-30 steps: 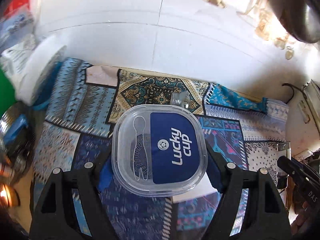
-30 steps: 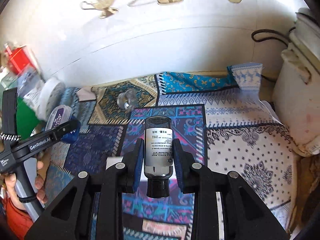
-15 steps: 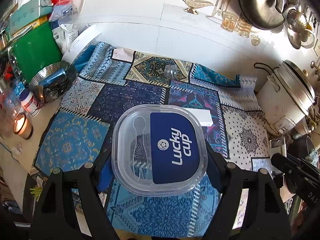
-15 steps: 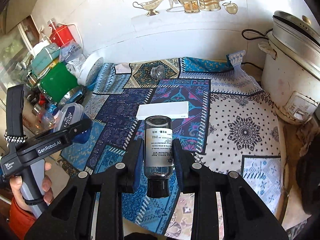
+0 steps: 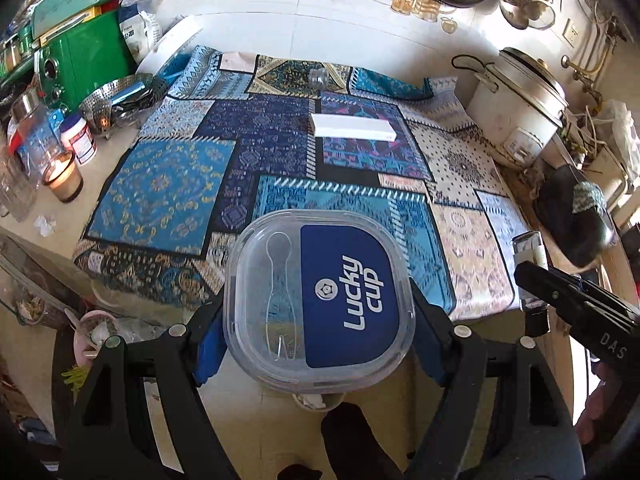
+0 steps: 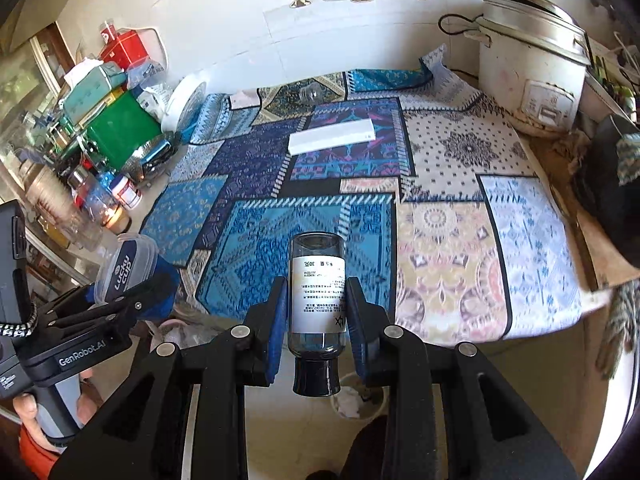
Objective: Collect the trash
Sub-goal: 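Carry the Lucky Cup box and small bottle down over the floor bin, then open both tools to drop the box and bottle into the bin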
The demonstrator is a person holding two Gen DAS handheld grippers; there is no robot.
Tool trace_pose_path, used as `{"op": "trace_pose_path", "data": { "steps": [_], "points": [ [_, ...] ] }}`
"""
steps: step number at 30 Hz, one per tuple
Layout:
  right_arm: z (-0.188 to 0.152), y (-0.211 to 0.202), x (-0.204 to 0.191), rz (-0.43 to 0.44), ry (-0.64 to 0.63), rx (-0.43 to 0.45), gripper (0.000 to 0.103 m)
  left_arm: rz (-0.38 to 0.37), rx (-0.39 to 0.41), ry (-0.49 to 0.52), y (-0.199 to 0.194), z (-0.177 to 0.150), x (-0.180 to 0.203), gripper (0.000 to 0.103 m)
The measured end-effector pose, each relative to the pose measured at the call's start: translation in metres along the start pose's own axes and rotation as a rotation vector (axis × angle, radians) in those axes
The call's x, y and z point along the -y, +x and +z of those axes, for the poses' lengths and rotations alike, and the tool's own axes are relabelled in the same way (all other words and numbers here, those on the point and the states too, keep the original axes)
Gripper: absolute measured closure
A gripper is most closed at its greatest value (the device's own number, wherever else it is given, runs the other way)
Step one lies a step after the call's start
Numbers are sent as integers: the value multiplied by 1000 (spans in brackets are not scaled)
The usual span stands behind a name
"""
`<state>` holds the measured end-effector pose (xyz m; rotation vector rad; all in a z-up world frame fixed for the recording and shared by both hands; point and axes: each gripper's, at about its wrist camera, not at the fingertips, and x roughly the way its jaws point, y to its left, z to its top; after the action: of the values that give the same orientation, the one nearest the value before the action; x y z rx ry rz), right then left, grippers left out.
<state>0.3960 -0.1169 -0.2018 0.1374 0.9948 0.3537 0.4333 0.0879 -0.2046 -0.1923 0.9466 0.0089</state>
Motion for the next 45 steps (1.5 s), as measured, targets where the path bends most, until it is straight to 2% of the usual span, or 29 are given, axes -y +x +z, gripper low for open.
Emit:
{"op": "trace_pose_path", "data": {
  "steps": [7,12,18,26,31,37,42,45],
  "points": [
    [-72,15,0,-21,87,-118,77,8,-161,39,16,-72,-10,26],
    [-119,45,19,-39,125,-210,77,18,-269,46,54,-122,-12,26],
    [-177,108,65,-79,158,-320,77,2,-378,-2,134,-183,-6,26],
    [-262,234,136,-53,212,-439,77,-21,-458,-64,275,-260,-4,26],
    [-311,322,155,-29,203,-466,77,-59,-472,-108,359,-294,-18,26],
    [-366,410,176,-5,219,-477,77,-61,-515,-89,457,-335,-25,26],
    [-392,455,197,48,278,-504,77,-81,-558,-97,505,-358,-33,26],
    [-399,468,196,57,248,-504,77,-81,-577,-97,527,-371,-35,26]
  ]
}}
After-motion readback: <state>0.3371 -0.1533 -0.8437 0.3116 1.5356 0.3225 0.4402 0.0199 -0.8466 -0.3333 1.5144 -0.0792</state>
